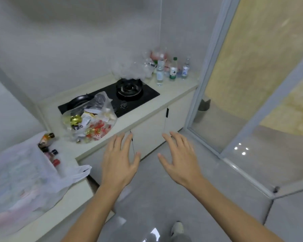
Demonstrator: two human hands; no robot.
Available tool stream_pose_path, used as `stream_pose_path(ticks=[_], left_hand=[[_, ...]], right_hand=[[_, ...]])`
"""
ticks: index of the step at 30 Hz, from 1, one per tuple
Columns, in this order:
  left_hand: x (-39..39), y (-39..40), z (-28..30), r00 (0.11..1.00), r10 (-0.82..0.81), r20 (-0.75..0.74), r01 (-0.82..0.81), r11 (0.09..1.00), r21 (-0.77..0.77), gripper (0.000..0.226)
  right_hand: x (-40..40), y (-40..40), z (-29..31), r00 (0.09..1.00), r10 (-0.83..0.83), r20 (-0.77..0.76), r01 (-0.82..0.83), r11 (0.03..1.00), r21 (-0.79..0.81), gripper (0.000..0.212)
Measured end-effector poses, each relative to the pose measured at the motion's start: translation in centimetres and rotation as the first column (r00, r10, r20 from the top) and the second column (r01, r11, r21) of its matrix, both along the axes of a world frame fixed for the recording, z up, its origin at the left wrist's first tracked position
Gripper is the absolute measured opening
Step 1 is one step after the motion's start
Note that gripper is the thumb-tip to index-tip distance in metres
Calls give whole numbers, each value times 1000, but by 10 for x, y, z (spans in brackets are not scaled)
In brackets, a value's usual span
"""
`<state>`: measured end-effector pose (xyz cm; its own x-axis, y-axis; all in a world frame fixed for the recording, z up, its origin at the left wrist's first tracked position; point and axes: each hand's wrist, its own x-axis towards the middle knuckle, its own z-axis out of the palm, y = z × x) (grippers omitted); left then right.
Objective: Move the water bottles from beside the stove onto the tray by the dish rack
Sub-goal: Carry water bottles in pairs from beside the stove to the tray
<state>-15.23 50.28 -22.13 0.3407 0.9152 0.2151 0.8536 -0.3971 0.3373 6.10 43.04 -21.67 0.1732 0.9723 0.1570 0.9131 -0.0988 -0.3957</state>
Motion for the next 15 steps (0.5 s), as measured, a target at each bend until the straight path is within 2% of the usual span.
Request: stream_pose_path(ticks=[5, 15], left_hand=[[85, 87, -9, 995, -96, 1, 96, 995, 21, 70], [266, 253, 3, 995, -97, -17, 98, 993, 63, 71]], right_hand=[[78, 72, -16, 996, -84, -35, 85, 996, 23, 72], [248, 235, 1, 996, -90, -20, 90, 996, 10, 73]])
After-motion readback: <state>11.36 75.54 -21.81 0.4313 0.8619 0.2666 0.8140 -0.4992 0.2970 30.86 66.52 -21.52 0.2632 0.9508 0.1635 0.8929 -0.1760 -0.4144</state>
